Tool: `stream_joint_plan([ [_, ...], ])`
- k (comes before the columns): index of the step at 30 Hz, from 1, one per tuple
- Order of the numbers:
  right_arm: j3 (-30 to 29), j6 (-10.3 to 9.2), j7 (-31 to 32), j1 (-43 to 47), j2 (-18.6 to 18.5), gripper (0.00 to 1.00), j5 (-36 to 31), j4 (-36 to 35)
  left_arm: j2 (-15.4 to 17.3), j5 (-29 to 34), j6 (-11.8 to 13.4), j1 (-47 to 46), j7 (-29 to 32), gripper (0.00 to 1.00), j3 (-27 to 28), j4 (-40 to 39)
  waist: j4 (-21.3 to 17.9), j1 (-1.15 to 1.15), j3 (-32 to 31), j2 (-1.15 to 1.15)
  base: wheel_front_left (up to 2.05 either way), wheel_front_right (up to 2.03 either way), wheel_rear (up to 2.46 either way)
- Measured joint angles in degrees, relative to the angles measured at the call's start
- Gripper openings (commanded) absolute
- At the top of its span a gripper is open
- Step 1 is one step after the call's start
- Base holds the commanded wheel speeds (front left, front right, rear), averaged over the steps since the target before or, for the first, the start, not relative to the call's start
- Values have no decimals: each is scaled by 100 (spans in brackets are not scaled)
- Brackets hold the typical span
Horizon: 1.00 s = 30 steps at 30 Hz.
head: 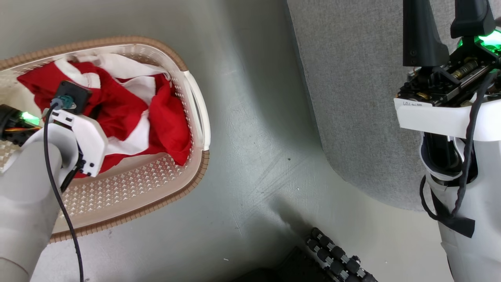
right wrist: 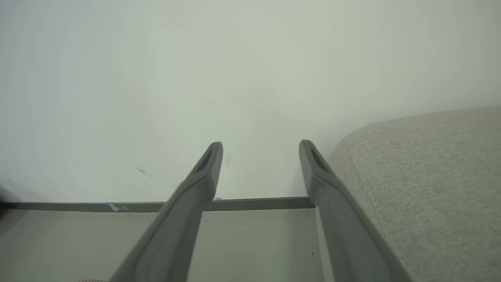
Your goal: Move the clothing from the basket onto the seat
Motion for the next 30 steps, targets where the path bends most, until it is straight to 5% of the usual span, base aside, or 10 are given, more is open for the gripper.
stream_joint_plan([
  [30,-87,0,0,27,-3,100,-671,537,-301,-909,-45,819,-1298,0,-405,-876,581,0,-1272,0,0,0,0],
])
